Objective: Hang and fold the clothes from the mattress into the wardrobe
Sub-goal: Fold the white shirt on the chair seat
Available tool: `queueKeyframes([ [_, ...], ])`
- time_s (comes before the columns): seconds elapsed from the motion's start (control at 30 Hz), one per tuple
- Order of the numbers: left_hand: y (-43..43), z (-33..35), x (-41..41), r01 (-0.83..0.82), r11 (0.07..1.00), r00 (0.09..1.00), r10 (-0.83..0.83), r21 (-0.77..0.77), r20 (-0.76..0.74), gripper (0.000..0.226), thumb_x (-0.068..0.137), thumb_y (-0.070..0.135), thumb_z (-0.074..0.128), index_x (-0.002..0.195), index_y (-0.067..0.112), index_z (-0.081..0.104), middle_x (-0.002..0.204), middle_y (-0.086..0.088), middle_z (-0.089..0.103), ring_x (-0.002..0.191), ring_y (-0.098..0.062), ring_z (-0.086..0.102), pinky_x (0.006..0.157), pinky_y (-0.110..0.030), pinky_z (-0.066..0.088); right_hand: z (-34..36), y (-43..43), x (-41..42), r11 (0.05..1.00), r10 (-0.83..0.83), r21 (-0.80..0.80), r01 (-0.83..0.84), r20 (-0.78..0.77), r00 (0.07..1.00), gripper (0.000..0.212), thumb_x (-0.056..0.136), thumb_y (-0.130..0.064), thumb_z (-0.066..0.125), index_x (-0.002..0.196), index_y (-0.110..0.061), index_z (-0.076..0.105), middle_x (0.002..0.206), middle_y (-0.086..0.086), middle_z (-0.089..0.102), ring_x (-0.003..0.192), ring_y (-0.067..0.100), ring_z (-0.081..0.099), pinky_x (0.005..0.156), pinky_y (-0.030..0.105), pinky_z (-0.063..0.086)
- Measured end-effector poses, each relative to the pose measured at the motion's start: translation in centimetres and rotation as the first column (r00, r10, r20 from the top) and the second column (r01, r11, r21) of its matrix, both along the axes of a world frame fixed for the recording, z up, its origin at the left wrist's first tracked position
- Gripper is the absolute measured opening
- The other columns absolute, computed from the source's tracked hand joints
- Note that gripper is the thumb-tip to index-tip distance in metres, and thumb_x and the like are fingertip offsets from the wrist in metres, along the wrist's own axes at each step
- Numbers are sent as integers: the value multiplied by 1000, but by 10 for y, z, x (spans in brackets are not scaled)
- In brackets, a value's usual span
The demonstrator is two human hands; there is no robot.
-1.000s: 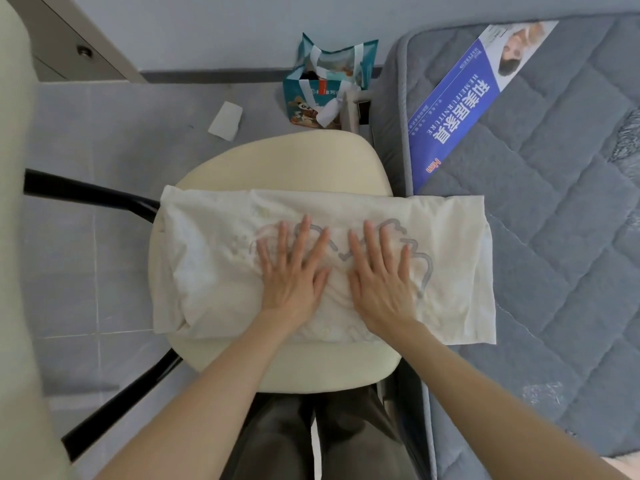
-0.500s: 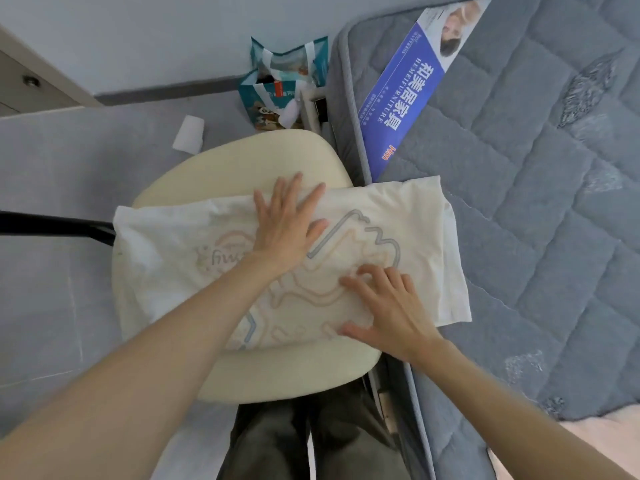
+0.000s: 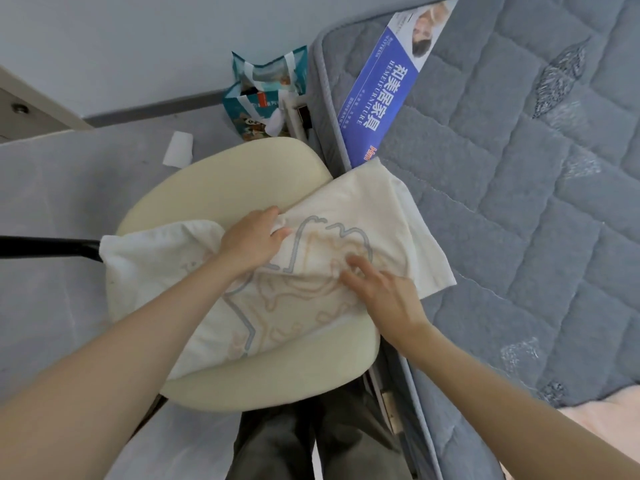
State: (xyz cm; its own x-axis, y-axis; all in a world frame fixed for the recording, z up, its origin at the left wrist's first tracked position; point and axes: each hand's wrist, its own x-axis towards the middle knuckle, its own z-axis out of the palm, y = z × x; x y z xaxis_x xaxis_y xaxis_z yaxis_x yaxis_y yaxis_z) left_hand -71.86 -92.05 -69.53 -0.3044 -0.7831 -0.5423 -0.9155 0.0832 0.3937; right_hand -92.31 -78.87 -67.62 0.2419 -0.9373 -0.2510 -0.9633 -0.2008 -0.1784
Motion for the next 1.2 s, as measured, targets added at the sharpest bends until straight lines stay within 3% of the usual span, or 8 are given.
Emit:
queueKeyframes([
  [0.17, 15, 10, 33, -369, 914, 928, 373, 170, 9, 22, 97, 33, 45, 103, 12, 48, 112, -15, 59, 104, -33, 55, 79, -35, 39, 10, -43, 14, 990, -124, 77, 116, 120, 985, 36, 72, 10, 62, 101, -11, 65, 138, 1, 55, 93, 30, 63, 50, 30, 43],
  [0.3, 46, 4, 51, -700, 564, 626, 780, 438, -4, 18, 95, 23, 50, 109, 11, 52, 113, -14, 62, 97, -29, 60, 82, -36, 49, 6, -72, 22, 953, -257, 238, 188, 304, 917, 39, 85, 5, 42, 113, -17, 59, 151, -14, 34, 132, 21, 36, 86, 39, 49],
  [0.4, 63, 4, 51, -745, 378, 488, 871, 549, 62, 23, 94, 26, 54, 112, 11, 53, 110, -14, 64, 93, -31, 63, 77, -44, 54, 5, -72, 36, 882, -467, 176, 436, 441, 767, 28, 93, -10, 45, 115, -18, 60, 144, -4, 40, 125, 25, 38, 91, 33, 41],
  [0.6, 27, 12, 50, -765, 486, 464, 871, 422, -162, 22, 85, 35, 67, 86, 13, 63, 87, -3, 65, 74, -17, 60, 65, -25, 45, -5, -53, 71, 356, -932, 370, 858, 205, 298, 76, 78, -30, 72, 137, -6, 30, 137, 16, 26, 119, 36, 32, 101, 37, 27],
  [0.83, 26, 10, 54, -694, 512, 466, 855, 506, -227, 24, 88, 31, 66, 107, 18, 66, 105, -4, 69, 94, -20, 66, 86, -32, 53, -11, -67, 78, 142, -986, 436, 889, 145, 86, 69, 77, -35, 73, 131, -6, 41, 141, 12, 21, 122, 36, 28, 107, 42, 31],
  [0.97, 26, 19, 56, -698, 514, 416, 858, 499, -302, 30, 88, 31, 66, 114, 15, 64, 110, -3, 68, 98, -20, 65, 90, -34, 52, -14, -66, 86, 114, -986, 388, 914, 158, 56, 64, 79, -37, 72, 129, -9, 43, 141, 13, 20, 121, 34, 28, 104, 40, 34],
  [1.1, 23, 29, 56, -720, 545, 445, 838, 429, -317, 36, 87, 32, 67, 116, 15, 54, 119, -5, 63, 97, -18, 61, 83, -31, 50, -15, -61, 90, 249, -954, 285, 925, 236, 184, 51, 81, -33, 70, 119, -3, 54, 141, 13, 23, 118, 34, 27, 96, 33, 33],
  [1.2, 22, 32, 63, -645, 643, 538, 766, 414, -352, 85, 83, 18, 73, 147, 21, 18, 147, -1, 35, 125, -17, 43, 96, -25, 36, -10, -56, 88, 352, -932, 299, 887, 197, 304, 42, 88, -35, 61, 104, 4, 61, 132, 14, 32, 115, 32, 30, 90, 31, 32],
])
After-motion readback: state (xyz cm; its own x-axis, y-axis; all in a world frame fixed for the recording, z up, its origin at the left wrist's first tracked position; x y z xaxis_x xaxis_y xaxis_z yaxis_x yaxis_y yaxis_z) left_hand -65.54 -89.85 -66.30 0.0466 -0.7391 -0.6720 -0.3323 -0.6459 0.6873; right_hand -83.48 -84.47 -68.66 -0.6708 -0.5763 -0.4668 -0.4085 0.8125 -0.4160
